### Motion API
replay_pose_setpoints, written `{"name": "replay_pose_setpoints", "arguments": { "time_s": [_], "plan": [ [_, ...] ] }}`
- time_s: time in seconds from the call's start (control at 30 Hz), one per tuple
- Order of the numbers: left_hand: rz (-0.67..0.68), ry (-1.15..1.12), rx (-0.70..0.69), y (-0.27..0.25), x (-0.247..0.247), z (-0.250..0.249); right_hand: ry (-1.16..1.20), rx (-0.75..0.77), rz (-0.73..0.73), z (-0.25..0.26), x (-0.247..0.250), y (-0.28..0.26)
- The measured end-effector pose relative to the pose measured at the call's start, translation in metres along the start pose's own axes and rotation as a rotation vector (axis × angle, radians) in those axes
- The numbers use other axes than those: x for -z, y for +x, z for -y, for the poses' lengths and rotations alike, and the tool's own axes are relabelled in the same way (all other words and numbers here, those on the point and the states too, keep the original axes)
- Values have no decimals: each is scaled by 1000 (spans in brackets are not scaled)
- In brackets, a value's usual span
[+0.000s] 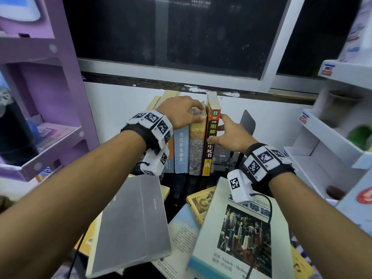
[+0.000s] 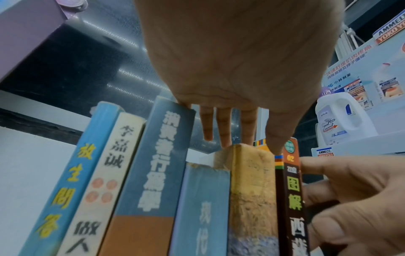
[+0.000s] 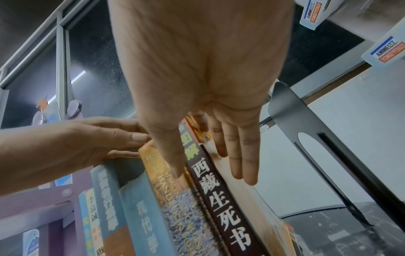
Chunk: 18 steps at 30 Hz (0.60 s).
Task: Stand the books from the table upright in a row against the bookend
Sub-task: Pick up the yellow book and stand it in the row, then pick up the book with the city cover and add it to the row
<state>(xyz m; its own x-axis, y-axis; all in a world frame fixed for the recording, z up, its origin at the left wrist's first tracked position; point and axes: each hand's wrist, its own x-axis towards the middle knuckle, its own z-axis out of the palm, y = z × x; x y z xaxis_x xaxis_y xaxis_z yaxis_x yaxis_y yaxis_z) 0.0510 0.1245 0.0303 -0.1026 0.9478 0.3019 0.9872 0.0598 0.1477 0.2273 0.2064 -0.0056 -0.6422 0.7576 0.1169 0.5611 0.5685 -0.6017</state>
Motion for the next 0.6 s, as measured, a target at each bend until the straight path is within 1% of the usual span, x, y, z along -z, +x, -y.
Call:
{"name": "replay_pose_setpoints", "arguments": {
  "time_s": [0.1, 0.2, 0.3, 0.37, 0.5, 0.6],
  "plan": [
    [-112, -42, -32, -15, -2, -6, -35, -22, 6, 1, 7, -12],
    [-197, -107, -45, -30, -7, -13, -60, -67, 54, 1, 14, -27],
    [-218, -178, -31, -44, -11, -24, -86, -101, 144, -3, 20, -45],
    [-168, -201, -14, -52, -16, -33, -117, -136, 193, -10, 22, -55],
    [19, -263, 40, -62, -30, -50, -163, -231, 256, -27, 26, -76],
    [137, -265, 88, -66, -43, -65, -206, -262, 281, -35, 31, -95]
  ]
}}
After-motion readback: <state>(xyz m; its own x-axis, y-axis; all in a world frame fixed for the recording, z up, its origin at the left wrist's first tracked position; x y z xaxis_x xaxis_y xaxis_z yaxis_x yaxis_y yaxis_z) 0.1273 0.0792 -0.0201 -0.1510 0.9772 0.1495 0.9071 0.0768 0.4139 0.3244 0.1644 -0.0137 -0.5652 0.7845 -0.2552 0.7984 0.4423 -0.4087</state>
